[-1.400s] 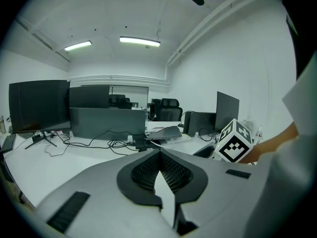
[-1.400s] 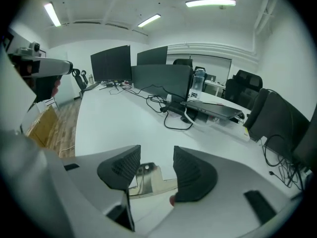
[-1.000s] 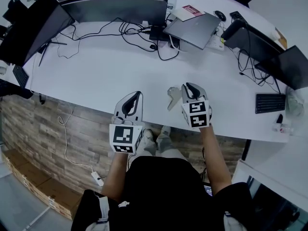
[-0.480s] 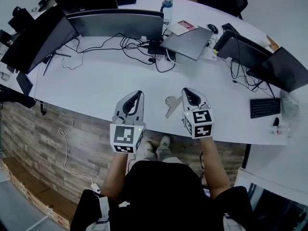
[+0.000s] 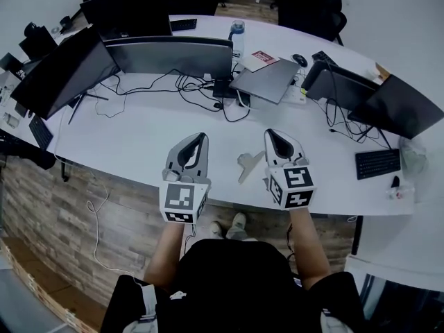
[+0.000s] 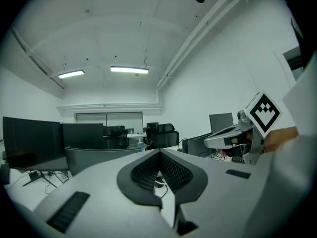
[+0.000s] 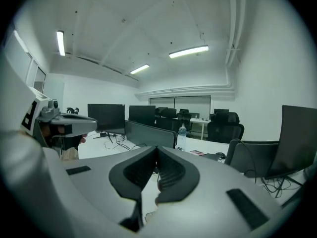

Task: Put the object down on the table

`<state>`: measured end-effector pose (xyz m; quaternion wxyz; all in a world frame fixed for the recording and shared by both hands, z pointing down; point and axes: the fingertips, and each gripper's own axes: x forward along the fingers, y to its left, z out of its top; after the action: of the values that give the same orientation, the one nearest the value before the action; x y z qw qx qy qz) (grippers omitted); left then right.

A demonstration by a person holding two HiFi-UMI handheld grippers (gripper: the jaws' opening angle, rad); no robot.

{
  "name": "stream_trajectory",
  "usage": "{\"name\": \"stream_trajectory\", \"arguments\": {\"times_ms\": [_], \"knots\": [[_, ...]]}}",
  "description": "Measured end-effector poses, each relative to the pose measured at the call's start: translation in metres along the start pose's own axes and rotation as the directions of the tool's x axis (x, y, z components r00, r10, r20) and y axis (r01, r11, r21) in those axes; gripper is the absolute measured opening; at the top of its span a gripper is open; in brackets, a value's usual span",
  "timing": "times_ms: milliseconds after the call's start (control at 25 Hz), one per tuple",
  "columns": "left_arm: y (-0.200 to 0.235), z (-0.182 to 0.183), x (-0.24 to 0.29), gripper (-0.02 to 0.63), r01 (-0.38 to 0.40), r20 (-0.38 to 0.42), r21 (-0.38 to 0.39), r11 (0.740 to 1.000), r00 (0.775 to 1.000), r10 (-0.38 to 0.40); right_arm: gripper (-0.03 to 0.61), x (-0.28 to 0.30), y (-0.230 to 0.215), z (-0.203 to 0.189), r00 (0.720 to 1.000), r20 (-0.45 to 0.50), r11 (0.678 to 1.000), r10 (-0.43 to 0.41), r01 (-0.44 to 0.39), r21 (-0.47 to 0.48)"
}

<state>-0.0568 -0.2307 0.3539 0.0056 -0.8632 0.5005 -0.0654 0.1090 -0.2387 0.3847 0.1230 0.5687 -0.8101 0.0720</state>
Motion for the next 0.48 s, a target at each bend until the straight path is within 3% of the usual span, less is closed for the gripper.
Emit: {"name": "stream_trajectory", "arguments": {"times_ms": [480], "knots": [[0.000,0.053,-0.014,0.012,-0.006,0.107,0.055,0.998,0.994,0.000,0.025,-0.028,-0.003,0.051,0.991,0.134,0.999,-0.033,0.032,0.007]]}}
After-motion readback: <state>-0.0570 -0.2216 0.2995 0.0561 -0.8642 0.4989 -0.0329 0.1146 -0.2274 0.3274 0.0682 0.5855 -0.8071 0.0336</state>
